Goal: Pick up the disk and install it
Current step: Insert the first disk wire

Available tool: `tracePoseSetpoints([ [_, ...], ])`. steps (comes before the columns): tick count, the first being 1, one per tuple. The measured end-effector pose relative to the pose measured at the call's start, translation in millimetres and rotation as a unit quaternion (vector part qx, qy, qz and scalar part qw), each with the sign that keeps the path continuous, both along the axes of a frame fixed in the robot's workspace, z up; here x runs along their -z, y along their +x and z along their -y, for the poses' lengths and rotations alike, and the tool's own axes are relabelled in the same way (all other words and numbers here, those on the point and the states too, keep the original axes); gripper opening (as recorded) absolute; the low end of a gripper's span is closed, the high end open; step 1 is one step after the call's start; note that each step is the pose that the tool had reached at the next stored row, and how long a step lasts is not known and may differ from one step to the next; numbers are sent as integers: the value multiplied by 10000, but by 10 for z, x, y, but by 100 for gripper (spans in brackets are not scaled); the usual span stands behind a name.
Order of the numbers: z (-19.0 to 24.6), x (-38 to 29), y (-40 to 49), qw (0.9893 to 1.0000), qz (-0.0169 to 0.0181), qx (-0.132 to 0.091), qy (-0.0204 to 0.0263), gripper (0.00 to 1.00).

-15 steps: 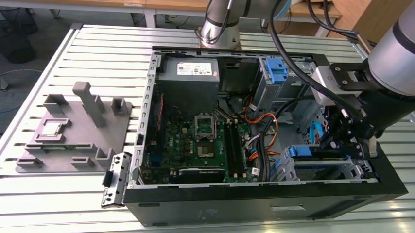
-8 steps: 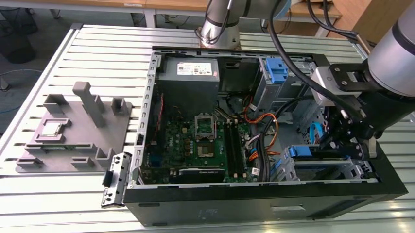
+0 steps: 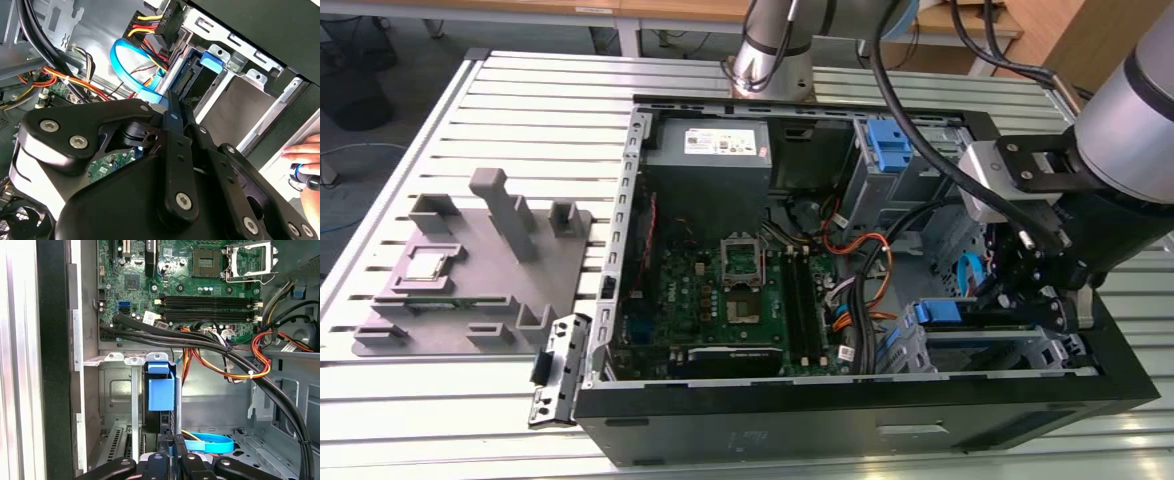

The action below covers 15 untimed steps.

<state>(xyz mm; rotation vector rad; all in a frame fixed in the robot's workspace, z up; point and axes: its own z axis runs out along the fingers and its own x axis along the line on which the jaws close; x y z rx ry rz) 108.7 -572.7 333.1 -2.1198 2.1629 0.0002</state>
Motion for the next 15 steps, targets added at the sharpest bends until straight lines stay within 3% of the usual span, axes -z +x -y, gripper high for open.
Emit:
tracePoseSetpoints([
  [15,0,38,-7,10000,22,0,-1,16],
])
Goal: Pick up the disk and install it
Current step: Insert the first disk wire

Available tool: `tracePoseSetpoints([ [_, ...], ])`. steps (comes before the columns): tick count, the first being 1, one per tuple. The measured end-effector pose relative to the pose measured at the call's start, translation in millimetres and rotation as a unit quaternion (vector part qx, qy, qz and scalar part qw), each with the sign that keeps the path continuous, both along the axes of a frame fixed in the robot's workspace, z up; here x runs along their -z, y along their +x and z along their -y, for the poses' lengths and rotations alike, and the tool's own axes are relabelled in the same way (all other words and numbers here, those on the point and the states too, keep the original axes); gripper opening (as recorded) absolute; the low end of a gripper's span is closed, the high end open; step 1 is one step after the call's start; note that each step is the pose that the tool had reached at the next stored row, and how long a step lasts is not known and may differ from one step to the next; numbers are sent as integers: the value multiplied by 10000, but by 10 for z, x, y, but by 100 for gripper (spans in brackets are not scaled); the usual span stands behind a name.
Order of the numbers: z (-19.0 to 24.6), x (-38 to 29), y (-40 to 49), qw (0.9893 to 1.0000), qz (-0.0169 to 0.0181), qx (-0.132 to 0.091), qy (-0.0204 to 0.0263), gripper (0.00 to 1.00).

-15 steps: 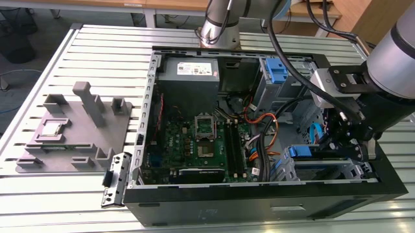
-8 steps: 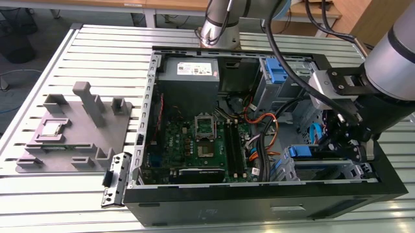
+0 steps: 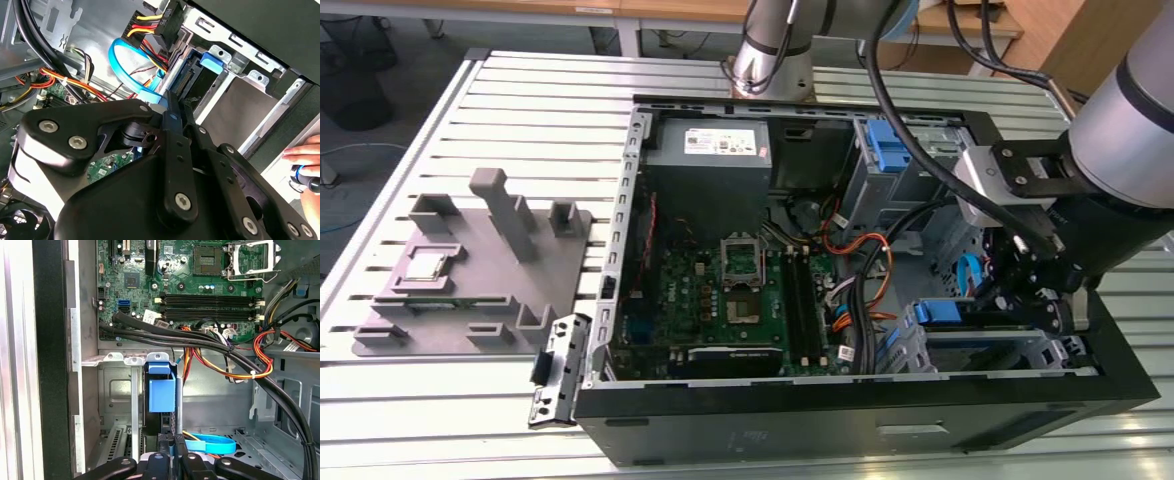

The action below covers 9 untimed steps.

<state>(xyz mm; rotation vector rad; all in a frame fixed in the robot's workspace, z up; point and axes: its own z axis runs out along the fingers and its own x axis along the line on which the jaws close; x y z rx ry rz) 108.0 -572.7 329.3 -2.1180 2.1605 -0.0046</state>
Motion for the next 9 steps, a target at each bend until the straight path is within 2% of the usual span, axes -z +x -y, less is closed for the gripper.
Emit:
tracePoseSetpoints([
  [5,0,4,-1,10000,0,0,4,17],
  [6,0,4,0,10000,0,0,3,24],
  [9,0,2,-1,10000,0,0,1,24],
])
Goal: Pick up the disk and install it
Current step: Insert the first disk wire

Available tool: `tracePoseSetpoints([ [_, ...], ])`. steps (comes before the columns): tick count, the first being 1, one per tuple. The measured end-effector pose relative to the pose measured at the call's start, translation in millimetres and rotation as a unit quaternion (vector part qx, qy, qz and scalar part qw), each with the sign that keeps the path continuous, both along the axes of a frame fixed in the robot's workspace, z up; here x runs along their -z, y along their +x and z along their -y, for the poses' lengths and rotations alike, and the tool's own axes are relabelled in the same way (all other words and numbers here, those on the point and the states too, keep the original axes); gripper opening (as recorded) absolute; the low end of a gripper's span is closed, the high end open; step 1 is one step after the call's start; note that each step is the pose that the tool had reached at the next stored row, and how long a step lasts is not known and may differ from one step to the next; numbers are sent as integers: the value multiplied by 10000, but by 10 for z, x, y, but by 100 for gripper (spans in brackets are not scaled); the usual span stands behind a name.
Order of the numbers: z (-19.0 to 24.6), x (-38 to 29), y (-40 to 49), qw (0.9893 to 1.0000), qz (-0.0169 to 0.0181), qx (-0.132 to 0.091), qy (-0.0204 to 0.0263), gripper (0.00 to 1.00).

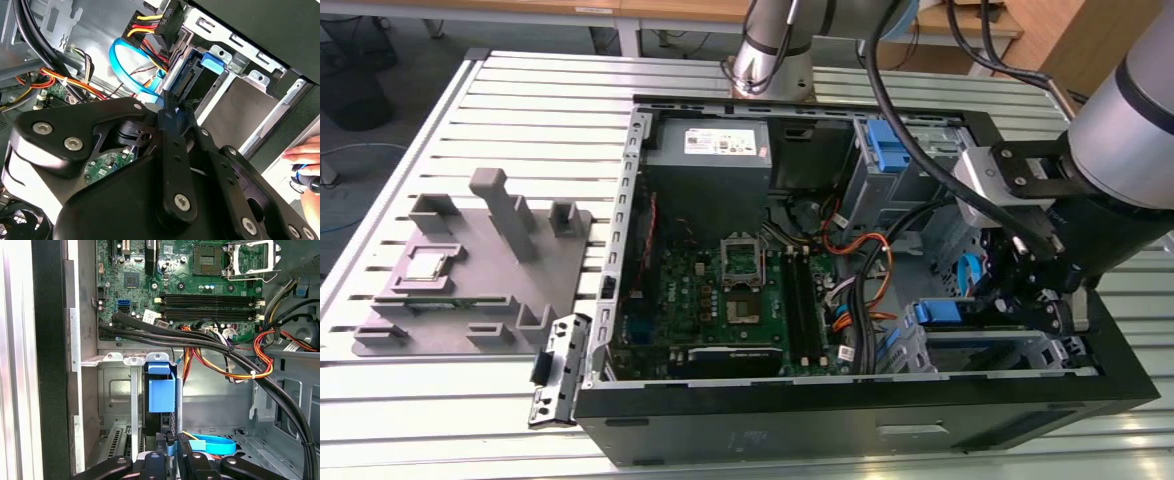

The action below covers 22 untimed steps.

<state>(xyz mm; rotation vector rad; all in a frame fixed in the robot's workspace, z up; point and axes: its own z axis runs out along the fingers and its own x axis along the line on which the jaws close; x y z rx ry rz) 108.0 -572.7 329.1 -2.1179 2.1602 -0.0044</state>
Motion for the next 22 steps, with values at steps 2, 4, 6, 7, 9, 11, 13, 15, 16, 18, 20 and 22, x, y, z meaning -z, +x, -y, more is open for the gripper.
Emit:
tracePoseSetpoints([
  [2,0,-1,0,10000,0,0,0,24],
  [4,0,-18,0,10000,0,0,-1,24],
  [6,0,-52,0,10000,0,0,0,24],
  [7,0,-74,0,10000,0,1,0,24],
  [9,0,-126,0,10000,0,0,0,24],
  [11,0,-171,-1,10000,0,1,0,24],
  [13,0,-204,-1,10000,0,0,0,24],
  [15,0,-212,0,10000,0,0,1,24],
  [16,0,-212,0,10000,0,0,1,24],
  [18,0,-213,3,10000,0,0,1,24],
  [20,0,-214,13,10000,0,0,-1,24],
  [22,0,-214,14,10000,0,1,0,24],
])
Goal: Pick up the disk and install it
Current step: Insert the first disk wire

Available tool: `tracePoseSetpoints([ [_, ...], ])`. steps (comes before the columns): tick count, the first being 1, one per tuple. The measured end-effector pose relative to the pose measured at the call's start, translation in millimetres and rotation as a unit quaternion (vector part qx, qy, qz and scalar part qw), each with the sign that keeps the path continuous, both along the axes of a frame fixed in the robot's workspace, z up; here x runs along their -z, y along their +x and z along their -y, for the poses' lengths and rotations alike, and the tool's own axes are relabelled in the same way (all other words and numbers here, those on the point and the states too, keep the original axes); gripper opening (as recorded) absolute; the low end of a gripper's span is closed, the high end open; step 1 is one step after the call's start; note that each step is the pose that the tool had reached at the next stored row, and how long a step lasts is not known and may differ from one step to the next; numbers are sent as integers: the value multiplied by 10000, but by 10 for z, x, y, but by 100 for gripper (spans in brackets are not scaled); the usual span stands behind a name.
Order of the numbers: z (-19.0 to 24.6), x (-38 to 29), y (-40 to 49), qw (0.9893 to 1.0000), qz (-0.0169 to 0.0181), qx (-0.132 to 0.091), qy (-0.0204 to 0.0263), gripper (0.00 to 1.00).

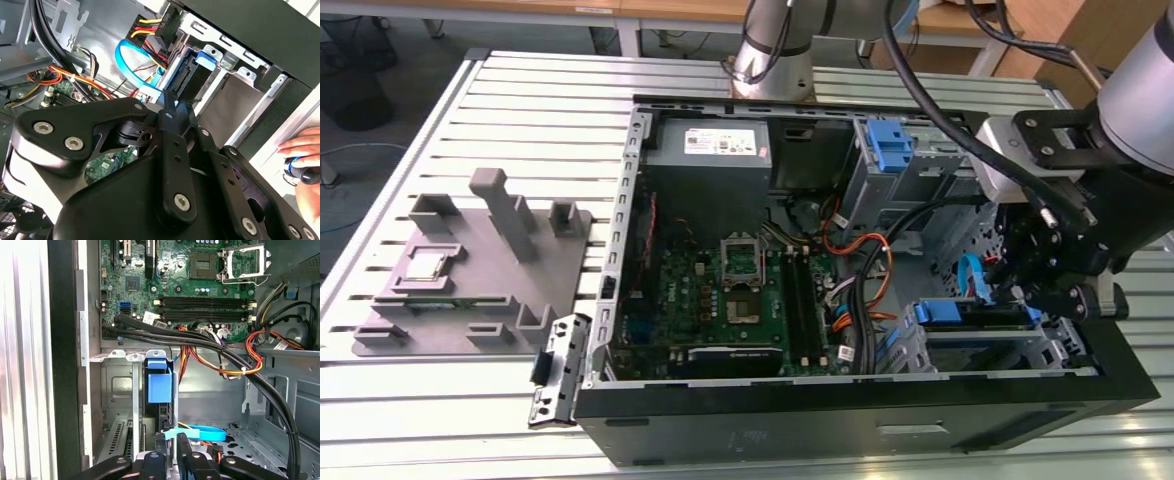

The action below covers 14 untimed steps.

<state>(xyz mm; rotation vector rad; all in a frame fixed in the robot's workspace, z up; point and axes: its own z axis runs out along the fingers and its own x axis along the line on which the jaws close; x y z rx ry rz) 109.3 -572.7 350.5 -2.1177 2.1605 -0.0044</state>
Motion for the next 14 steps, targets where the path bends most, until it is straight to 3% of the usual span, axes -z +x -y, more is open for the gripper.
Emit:
tracePoseSetpoints([
  [3,0,0,2,10000,-5,0,0,24],
  [6,0,5,5,9998,-173,0,0,24],
  [7,0,4,6,9998,-193,-1,0,24],
  [14,1,5,22,9998,-205,10,0,24],
])
